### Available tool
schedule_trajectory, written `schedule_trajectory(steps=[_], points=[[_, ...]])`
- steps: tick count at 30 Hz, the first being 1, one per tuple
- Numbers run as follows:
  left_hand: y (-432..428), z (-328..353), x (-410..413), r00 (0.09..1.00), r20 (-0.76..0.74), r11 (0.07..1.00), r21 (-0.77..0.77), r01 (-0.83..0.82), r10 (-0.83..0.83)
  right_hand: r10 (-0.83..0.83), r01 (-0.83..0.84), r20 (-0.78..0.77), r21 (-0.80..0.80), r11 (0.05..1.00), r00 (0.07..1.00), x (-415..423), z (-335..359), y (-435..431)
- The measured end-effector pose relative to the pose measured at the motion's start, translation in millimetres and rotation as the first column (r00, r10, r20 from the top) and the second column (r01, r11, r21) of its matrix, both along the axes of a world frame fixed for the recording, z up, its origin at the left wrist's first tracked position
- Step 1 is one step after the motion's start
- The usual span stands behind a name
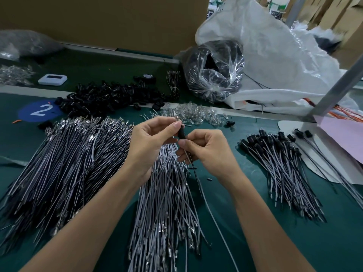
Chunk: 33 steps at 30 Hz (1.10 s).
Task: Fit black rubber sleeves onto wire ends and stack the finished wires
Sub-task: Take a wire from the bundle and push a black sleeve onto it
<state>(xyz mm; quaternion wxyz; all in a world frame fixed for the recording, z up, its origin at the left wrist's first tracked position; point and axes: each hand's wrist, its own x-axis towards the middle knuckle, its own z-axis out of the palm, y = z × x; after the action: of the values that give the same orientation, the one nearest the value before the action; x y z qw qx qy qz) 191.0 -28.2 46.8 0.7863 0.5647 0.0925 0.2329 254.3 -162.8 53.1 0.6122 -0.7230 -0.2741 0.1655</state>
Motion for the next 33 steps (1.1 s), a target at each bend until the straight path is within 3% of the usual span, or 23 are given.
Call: schedule_trajectory(steps=[16,33], points=[[5.2,3.1,-1.5,0.999,0.041,0.998,-0.049,-0.030,0.032,0.018,-0.018,0.009,0.000,1.000,1.000,0.6,-3.4,2.2],[1.5,-0.7,-0.5,0.998,0.037,0.998,0.015,-0.059,0.058,-0.006,0.011,0.110,-0.050,0.999,0.994,0.3,-7.8,3.7]])
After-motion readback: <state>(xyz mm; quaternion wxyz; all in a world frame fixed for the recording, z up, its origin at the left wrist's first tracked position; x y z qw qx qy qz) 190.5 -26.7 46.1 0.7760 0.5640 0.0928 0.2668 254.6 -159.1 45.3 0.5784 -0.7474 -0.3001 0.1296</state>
